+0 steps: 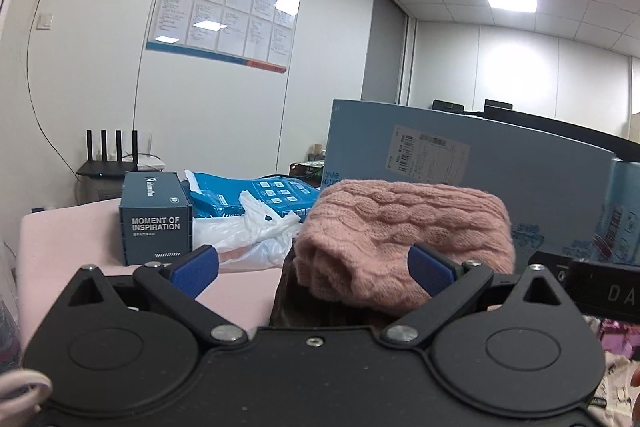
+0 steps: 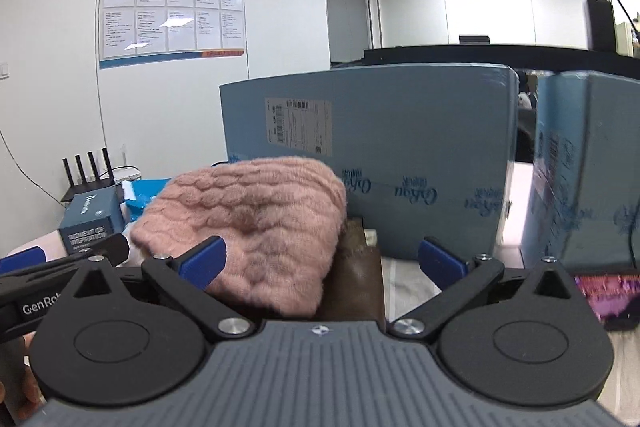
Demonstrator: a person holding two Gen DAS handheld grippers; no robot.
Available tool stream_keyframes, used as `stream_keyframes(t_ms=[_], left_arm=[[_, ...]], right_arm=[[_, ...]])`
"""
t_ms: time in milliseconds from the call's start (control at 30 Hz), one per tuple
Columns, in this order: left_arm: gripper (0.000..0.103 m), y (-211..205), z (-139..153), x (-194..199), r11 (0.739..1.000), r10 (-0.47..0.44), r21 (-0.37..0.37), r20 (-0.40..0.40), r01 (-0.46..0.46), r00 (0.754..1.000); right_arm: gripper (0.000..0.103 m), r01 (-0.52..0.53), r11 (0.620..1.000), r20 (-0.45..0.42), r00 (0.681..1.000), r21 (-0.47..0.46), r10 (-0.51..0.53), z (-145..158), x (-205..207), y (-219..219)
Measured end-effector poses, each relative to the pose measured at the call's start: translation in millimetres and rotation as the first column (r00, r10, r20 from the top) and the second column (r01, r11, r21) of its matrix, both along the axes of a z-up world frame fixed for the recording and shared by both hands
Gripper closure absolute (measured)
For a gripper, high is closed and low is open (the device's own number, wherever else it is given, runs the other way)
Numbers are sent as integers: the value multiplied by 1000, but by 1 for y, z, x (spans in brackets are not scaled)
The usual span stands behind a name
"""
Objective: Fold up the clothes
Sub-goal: 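Lower the sweater onto the brown jacket and open both tools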
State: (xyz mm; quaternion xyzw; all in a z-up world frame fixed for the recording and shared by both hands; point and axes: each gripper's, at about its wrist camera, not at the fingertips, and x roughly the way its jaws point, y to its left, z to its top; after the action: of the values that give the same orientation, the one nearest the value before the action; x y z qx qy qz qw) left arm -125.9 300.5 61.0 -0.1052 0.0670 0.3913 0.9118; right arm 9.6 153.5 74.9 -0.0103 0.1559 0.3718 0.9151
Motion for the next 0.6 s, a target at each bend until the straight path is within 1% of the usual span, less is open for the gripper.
stream_keyframes(t_ms=[100, 167, 300, 400, 500, 600], left_arm=[[0, -17, -4, -8, 1000, 6, 10, 1, -6, 1000], [0, -28, -7, -13, 1000, 20, 11, 2, -20, 1000], [0, -47, -19, -22, 997, 83, -6, 15, -83, 996], [0, -58, -31, -27, 993, 116, -33, 17, -115, 993], [0, -67, -41, -31, 991, 127, -51, -3, -127, 992], [0, -77, -47, -32, 989, 143, -26, -20, -144, 990]], right_arm=[[0, -2, 1000, -41, 999, 19, 3, -3, -9, -21], [0, 5, 1000, -53, 999, 24, -3, -7, -15, -35], [0, 32, 999, -35, 999, 13, -32, -20, -27, -61], [0, 61, 998, -65, 996, 22, -59, -35, -29, -77], [0, 43, 999, -107, 993, 18, -41, -52, -30, -89], [0, 12, 1000, -117, 993, 3, -12, -65, -30, -96]])
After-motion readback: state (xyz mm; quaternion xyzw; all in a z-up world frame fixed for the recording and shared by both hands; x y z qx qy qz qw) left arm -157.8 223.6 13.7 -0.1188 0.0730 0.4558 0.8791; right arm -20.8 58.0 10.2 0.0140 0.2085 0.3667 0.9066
